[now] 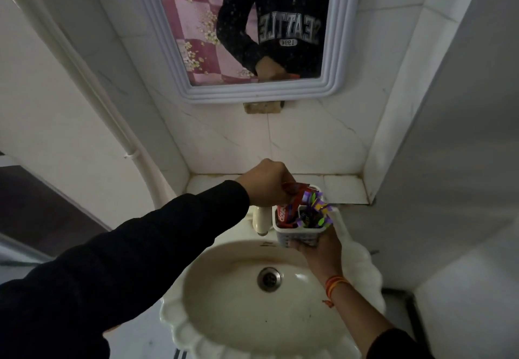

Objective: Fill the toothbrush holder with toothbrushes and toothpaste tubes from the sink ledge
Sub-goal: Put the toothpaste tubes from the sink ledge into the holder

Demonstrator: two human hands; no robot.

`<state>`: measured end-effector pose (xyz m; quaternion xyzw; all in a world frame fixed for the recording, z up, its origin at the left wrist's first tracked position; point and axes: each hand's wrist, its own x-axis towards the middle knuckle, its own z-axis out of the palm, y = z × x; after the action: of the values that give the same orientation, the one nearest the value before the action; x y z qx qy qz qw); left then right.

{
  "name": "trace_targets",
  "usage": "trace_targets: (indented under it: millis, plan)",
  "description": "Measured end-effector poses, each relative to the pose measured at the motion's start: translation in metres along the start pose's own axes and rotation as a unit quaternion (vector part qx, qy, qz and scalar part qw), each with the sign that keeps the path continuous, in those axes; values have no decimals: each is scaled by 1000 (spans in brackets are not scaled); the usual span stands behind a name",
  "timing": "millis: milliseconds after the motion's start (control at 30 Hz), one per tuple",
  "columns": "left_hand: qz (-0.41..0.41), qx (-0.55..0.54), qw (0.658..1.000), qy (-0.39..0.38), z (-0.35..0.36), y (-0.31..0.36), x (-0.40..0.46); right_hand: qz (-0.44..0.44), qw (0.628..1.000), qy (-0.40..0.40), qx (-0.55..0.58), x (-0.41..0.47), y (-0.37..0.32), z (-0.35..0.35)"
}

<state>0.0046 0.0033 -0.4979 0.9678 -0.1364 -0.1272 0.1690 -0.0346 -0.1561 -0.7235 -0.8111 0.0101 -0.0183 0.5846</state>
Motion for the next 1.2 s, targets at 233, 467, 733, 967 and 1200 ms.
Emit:
trace_targets:
  millis: [233, 467, 733, 967, 1200]
  plan:
    - [-23, 108, 994, -24, 5, 8, 5, 0, 1000, -5, 0, 2, 3, -1]
    - [-14, 234, 972, 5, 9, 17, 1, -5, 1000, 2, 4, 0, -3, -2]
    - [-50, 109, 987, -103, -12, 15, 18, -8, 1000, -4, -2, -1, -4, -3]
    - [-164, 98, 970, -149, 1, -13, 68, 9, 1000, 10, -19, -8, 1, 0]
    - [-182, 8, 970, -162, 26, -11, 90, -7, 999, 45, -17, -14, -2, -3]
